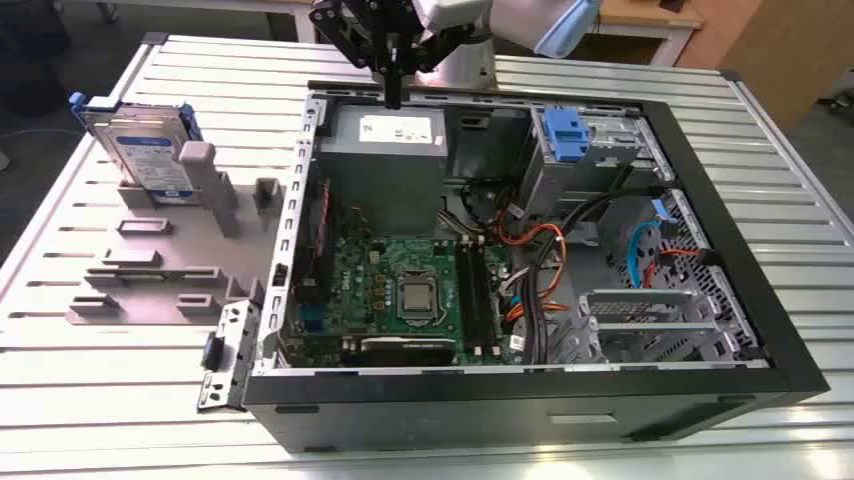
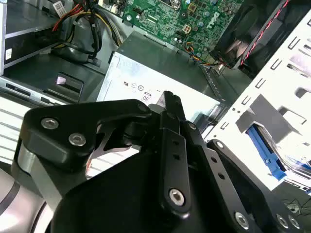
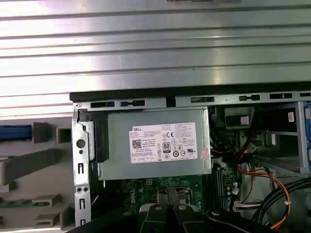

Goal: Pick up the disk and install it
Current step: 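Reach for the disk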

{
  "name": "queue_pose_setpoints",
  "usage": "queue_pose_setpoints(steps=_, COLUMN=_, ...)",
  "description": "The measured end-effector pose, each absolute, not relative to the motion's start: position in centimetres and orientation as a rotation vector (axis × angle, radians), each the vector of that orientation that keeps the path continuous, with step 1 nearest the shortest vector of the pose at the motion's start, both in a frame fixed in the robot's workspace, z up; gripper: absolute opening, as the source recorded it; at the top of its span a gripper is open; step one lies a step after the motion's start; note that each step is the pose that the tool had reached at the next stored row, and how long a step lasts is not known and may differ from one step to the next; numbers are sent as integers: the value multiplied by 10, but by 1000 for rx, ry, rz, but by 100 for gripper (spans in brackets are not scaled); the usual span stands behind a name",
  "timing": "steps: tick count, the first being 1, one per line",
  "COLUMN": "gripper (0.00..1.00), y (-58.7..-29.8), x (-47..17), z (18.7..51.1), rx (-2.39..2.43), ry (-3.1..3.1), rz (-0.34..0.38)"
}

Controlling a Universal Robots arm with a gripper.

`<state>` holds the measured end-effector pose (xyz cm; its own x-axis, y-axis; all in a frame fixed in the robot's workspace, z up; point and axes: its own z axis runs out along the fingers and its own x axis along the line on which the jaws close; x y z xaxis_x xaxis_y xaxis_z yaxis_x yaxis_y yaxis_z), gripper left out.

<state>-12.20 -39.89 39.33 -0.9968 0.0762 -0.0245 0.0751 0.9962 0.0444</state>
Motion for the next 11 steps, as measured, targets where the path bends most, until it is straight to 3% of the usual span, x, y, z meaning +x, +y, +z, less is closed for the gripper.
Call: queue_pose_setpoints(steps=11, gripper=11, y=-399, x=-125, z=393, rx=118, ry=3113, rz=68)
